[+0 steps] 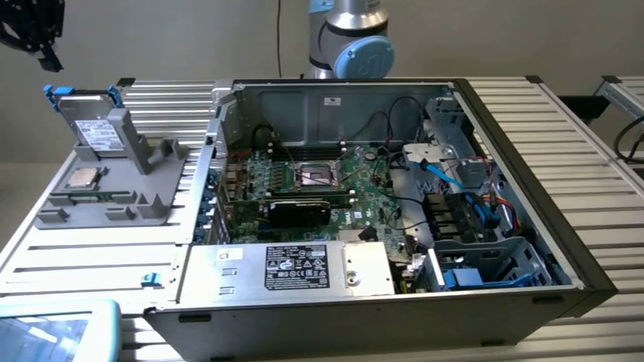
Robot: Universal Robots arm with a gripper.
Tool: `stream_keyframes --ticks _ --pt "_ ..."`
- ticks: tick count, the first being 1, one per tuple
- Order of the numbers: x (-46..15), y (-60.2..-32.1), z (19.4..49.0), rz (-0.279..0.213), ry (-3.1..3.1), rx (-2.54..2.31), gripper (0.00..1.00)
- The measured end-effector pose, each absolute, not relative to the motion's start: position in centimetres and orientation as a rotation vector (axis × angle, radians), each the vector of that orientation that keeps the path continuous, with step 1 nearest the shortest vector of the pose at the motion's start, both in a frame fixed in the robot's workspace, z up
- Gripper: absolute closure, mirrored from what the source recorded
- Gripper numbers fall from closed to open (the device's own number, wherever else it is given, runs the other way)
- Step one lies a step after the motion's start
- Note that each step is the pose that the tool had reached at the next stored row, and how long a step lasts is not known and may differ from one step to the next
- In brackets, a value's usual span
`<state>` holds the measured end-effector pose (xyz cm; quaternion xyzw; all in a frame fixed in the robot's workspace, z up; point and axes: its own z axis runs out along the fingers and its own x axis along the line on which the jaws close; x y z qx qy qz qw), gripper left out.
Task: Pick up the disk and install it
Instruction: 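Pick up the disk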
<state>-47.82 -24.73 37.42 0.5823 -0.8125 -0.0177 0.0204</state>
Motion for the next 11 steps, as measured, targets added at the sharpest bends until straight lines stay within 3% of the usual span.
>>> stream_keyframes --ticks 11 --pt "-47.81 -24.72 37.41 -0.058 -2.329 2.05 0.89"
